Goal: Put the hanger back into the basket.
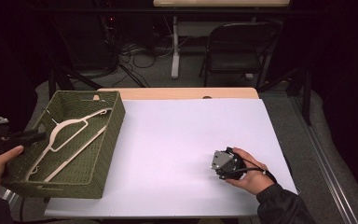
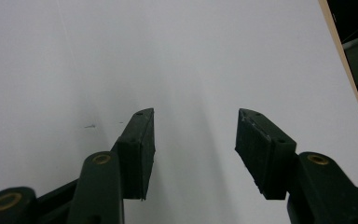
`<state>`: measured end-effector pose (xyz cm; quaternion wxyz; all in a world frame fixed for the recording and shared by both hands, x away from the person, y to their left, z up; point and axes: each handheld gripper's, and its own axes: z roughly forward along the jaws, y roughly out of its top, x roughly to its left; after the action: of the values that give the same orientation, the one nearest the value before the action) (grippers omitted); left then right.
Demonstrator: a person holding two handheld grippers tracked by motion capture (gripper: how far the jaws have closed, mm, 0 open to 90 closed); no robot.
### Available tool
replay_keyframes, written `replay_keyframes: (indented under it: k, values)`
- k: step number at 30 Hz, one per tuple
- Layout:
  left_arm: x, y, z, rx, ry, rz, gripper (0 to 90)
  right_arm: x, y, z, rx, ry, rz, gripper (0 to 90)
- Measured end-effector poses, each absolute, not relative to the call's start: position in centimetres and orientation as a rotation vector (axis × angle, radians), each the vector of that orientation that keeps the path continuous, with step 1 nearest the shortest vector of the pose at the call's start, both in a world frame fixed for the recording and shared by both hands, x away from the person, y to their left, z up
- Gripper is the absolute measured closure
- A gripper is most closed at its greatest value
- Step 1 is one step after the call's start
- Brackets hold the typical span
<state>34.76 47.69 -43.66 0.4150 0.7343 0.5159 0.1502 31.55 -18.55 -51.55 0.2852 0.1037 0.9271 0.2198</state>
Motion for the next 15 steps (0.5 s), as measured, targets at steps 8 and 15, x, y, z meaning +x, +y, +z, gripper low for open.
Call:
replay_keyframes:
  k: [8, 15]
  values:
    - [34.7, 47.2, -43.7, 1.873, 1.345, 0.378, 45.2, 31.5, -18.6, -51.3, 0.299, 2.487, 0.580, 44.8]
    - [34.5, 46.6, -43.5, 1.887, 1.341, 0.394, 44.8, 31.5, -18.7, -51.1, 0.311, 2.490, 0.601, 42.9]
